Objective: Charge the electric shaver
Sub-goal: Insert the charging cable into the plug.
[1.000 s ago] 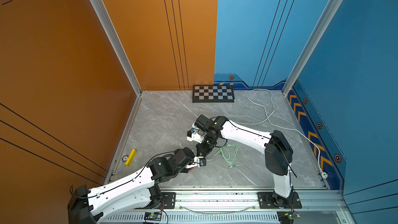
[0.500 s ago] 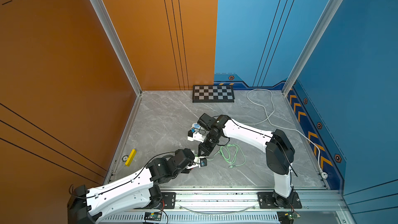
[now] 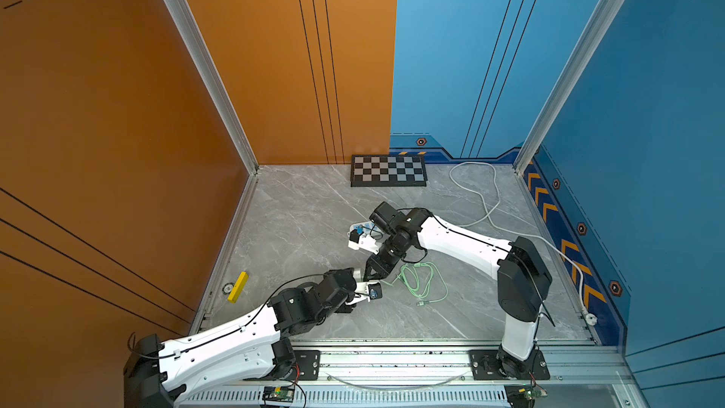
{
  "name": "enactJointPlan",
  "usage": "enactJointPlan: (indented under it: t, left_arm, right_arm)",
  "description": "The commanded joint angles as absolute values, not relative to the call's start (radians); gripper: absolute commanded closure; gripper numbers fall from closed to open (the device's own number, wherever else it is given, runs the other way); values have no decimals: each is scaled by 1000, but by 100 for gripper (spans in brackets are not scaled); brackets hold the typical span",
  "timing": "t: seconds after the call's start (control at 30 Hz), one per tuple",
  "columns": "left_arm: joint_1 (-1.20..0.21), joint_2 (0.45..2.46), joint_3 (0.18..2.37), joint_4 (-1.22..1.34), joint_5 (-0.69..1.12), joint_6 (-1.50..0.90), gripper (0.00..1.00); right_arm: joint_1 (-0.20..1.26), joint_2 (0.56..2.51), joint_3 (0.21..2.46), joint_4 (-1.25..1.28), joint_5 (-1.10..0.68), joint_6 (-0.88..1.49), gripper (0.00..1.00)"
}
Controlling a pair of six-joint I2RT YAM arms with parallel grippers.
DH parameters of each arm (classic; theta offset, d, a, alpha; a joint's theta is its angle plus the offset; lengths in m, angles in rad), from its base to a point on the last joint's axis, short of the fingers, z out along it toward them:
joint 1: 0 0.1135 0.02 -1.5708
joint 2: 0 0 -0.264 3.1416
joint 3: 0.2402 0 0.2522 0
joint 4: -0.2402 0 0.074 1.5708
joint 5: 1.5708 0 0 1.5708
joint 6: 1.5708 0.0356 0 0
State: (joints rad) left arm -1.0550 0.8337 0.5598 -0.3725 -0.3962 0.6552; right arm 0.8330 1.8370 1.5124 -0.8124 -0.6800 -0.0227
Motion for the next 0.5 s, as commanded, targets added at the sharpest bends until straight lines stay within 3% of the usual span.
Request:
enactJointPlan:
  t: [0.0,0.3,0.47]
  left_arm:
    - [-1108,781,565,-80,-238,618,100]
    - [-1046,807,484,48,-297,534,100]
    - [-981,817,460,125,-339,447,100]
  right_arm:
    - [739,1720,1442,-534,-585,41,64]
    - [565,1347,1224,-558,-478,114,55]
    - [575,1130,1165,-622,-352,155,52]
